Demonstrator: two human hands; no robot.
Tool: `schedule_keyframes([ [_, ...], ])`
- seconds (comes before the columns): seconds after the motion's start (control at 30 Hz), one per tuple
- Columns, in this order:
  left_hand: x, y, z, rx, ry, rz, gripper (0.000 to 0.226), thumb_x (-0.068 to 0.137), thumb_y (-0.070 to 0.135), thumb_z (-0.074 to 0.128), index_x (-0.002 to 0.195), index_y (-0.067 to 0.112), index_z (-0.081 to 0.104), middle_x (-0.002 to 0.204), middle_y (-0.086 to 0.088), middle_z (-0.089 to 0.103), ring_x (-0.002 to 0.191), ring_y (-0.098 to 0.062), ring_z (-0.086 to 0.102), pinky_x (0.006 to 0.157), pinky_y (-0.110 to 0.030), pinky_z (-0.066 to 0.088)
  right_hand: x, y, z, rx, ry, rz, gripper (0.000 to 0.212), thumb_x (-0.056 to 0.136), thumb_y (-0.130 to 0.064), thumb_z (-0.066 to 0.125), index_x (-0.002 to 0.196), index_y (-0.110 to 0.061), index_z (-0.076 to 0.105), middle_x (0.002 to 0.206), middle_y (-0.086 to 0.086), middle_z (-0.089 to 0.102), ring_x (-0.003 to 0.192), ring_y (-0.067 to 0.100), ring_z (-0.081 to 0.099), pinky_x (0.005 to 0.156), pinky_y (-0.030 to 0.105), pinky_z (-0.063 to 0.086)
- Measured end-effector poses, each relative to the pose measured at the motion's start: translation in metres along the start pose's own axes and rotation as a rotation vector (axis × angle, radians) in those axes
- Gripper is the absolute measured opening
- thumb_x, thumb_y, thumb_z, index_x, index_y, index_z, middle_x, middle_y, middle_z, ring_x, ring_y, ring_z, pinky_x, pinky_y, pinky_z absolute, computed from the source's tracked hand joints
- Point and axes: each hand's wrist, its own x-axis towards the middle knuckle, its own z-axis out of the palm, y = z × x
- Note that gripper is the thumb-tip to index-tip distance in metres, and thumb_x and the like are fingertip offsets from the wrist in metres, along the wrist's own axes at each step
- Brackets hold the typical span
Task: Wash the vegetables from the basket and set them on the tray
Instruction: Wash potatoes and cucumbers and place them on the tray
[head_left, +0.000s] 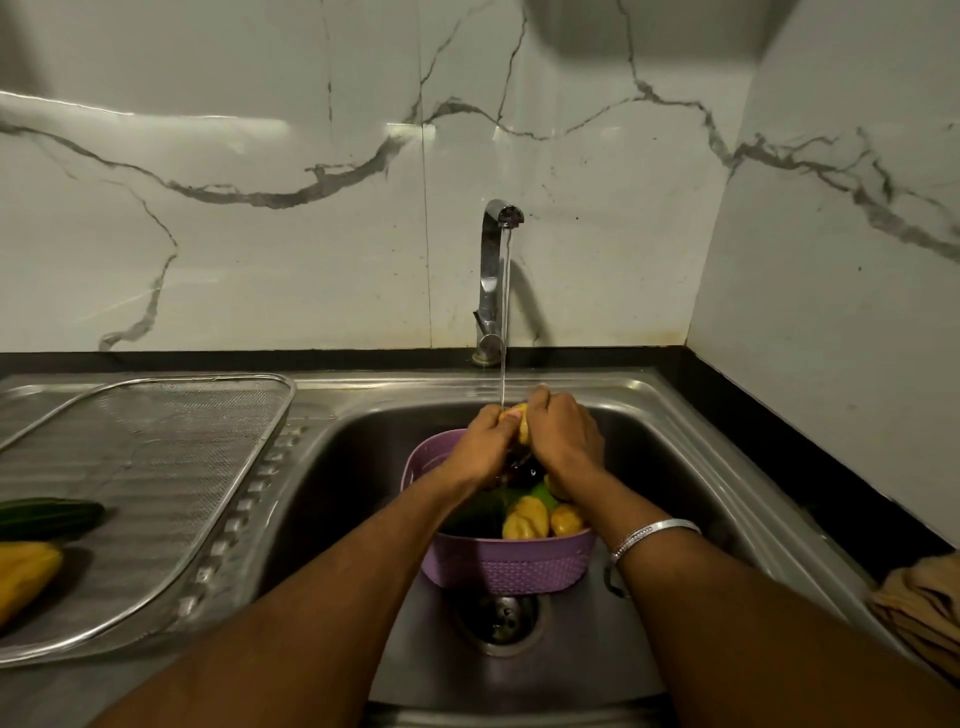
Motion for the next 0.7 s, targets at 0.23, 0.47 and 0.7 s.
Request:
schedule_keyframes([
  [0.23,0.006,0.004,0.000,-0.197,0.252,-0.027,0.034,0.109,0.029,0.033,0.108,0.007,0.058,0.106,-0.019,0.063,0.104,-0.038,0.063,0.097,-0.060,0.052,-0.007,-0.021,0.005,-0.075,0.081,-0.170,0.059,0.108,-0.045,0.024,0.088,-0.011,0.068,0.086,0.009,0.068,0.082,0.027,0.065,0.082,0.041,0.053],
  [0.47,-0.011,0.009,0.000,-0.120,0.003,-0.040,0.031,0.109,0.031,0.039,0.129,0.008,0.046,0.110,-0.014,0.062,0.096,-0.024,0.064,0.081,-0.040,0.060,-0.001,-0.009,-0.001,-0.059,0.021,0.012,0.058,0.109,-0.047,0.022,0.095,-0.012,0.066,0.088,0.006,0.064,0.084,0.024,0.061,0.079,0.037,0.048],
  [0.7,0.007,0.002,0.004,0.012,0.357,-0.008,0.030,0.107,0.027,0.030,0.091,0.014,0.052,0.092,-0.013,0.059,0.086,-0.028,0.057,0.089,-0.053,0.055,-0.008,-0.020,0.002,-0.093,0.046,-0.187,0.060,0.109,-0.046,0.023,0.083,-0.012,0.065,0.081,0.006,0.064,0.079,0.024,0.062,0.076,0.036,0.048],
])
